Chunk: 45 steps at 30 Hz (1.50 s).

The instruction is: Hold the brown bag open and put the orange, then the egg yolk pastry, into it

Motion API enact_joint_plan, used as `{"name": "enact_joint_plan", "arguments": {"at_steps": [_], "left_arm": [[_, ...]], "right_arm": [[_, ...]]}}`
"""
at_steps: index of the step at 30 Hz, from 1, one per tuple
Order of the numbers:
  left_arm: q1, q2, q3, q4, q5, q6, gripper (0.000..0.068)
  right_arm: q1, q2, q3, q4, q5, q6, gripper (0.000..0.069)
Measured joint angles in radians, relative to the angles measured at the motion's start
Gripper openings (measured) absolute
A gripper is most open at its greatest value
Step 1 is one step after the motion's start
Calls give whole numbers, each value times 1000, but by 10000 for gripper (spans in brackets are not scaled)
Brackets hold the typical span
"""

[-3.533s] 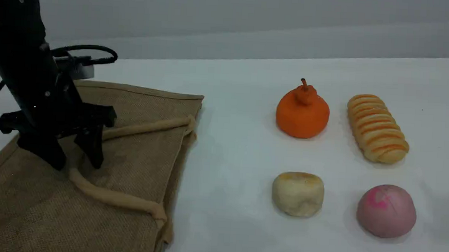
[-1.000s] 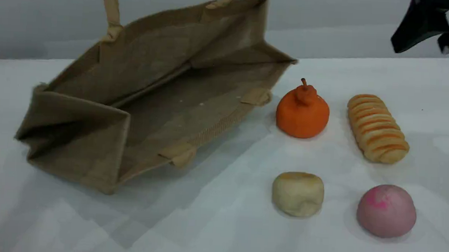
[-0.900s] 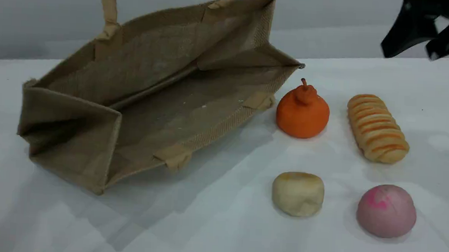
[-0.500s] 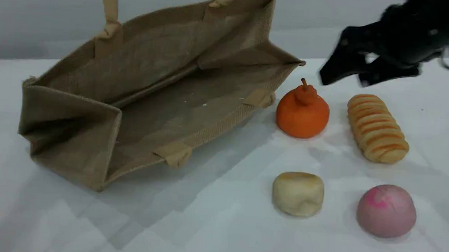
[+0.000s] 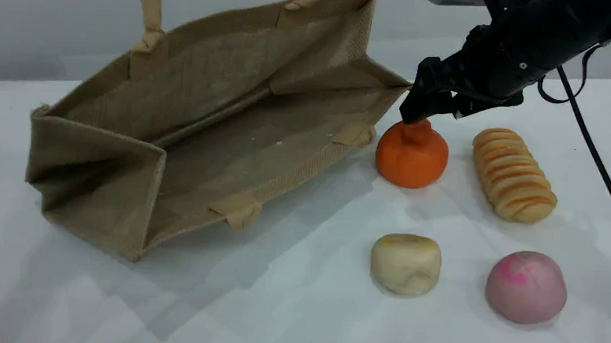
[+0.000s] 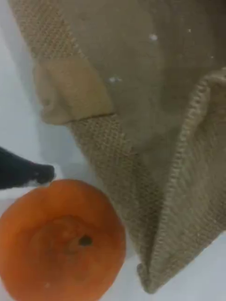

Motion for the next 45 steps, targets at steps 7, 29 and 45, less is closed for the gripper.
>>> {"name": "enact_joint_plan", "arguments": {"at_steps": [7,29,45], "left_arm": [[0,0,0,1,0,-1,88],[0,0,0,1,1,-1,88],[0,0,0,2,1,3,88]], "right_arm": [[0,64,-57,1,13,-6,573],[0,143,-108,1,-31,-18,247],[-3,80,-92,-92,2,58,34]]}}
